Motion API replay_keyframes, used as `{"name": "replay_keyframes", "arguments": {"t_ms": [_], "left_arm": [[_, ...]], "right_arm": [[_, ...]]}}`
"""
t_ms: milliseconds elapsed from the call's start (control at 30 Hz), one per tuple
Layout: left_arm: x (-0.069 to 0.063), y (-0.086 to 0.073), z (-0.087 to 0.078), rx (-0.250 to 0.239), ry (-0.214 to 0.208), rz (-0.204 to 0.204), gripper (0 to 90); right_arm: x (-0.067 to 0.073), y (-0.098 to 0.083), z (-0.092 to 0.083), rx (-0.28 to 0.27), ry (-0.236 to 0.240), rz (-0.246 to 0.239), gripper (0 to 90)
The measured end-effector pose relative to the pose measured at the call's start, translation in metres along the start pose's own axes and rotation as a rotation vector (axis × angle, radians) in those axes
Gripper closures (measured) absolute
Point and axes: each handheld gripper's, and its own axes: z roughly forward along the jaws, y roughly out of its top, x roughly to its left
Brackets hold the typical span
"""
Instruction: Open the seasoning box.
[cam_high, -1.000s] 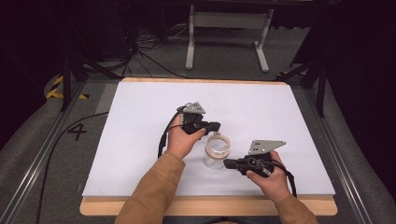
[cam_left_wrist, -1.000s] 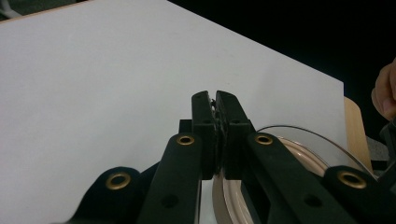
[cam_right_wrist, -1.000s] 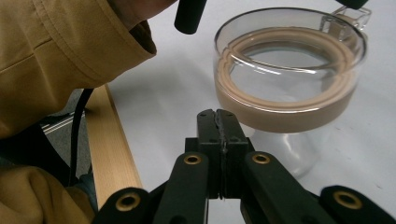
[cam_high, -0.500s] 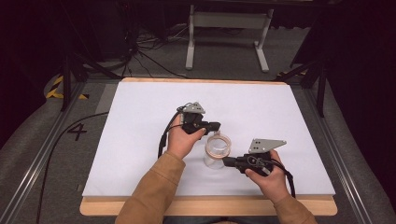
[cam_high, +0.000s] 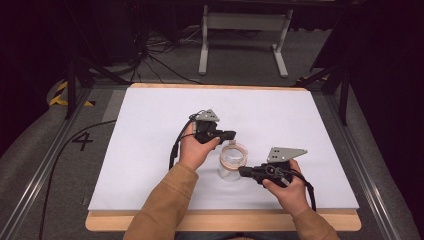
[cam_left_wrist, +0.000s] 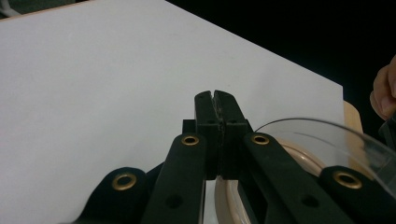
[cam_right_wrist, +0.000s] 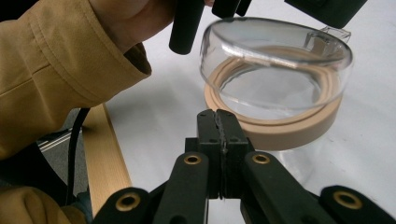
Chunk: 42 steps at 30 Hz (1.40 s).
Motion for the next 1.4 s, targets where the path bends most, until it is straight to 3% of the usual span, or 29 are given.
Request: {"name": "replay_keyframes", "arguments": {"t_ms": [400,900,1167,1400], "left_arm": [[-0.002,-0.001,-0.006,0.0,0.028,0.009,88.2],[-0.005,-0.013,-0.056,-0.041,0.1,-0.012,86.5],[-0.007,-0.022,-0.081,-0.032,0.14,-0.019,85.4],[-0.008,-0.034,-0.103,-0.031,0.182,-0.051,84.8]], "right_arm": [[-0.006,0.003,-0.003,-0.041,-0.004,0.027,90.0],[-0.012,0.018,-0.006,-0.063,0.015,-0.014,90.0],[-0.016,0.026,-0.003,-0.067,0.03,-0.036,90.0],[-0.022,0.036,0.0,-0.077,0.044,-0.049,90.0]]}}
